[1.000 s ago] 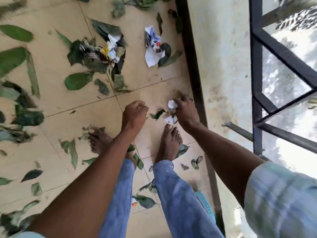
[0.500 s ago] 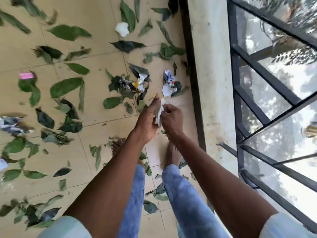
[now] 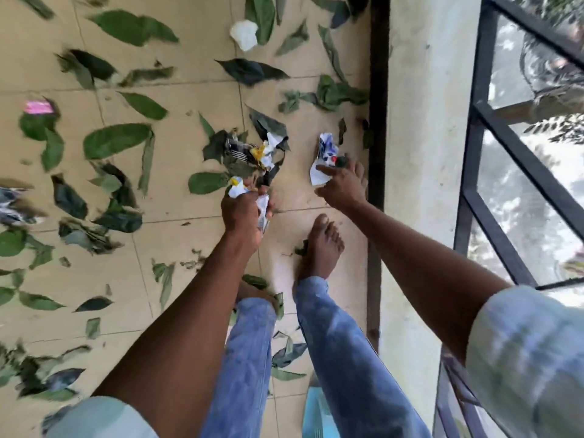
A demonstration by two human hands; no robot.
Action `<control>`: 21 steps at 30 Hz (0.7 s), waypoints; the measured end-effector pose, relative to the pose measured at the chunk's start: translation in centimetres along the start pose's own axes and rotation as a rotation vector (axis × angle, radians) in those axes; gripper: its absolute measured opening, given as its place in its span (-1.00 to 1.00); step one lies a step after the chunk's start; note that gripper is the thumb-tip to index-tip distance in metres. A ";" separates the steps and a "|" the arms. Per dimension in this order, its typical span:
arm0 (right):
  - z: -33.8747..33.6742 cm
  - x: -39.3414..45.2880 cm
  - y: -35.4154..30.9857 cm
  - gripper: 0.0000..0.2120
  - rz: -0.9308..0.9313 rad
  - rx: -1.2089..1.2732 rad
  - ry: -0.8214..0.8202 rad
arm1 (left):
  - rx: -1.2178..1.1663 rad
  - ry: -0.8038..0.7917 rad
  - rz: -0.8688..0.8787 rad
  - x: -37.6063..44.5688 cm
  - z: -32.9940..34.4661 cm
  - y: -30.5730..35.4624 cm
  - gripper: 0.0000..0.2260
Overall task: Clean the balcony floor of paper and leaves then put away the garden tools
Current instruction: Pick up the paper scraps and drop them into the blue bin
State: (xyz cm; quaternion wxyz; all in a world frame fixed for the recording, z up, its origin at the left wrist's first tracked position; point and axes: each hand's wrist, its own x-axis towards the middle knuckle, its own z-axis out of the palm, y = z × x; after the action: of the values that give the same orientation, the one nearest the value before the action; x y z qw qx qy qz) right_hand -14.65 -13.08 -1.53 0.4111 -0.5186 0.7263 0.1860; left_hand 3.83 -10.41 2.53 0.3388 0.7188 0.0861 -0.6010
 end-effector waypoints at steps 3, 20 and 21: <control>0.3 1.4 -0.8 -0.35 -0.013 -0.043 -0.130 | -0.012 -0.010 -0.021 0.4 0.0 -1.6 -0.93; 0.9 -7.6 -9.8 -0.76 -0.160 0.796 -0.223 | -0.175 -0.164 -0.107 -0.7 -2.7 1.1 -0.93; 0.6 -7.1 -10.2 -0.77 -0.160 0.856 -0.366 | -0.188 -0.114 -0.073 0.0 -3.3 1.2 -0.95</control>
State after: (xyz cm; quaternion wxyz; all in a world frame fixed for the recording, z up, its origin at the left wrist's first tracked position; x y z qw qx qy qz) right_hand -4.27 -12.39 5.33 0.7222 -0.3156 0.6110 -0.0740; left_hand 7.07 -9.34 3.16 0.3871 0.6446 0.1489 -0.6422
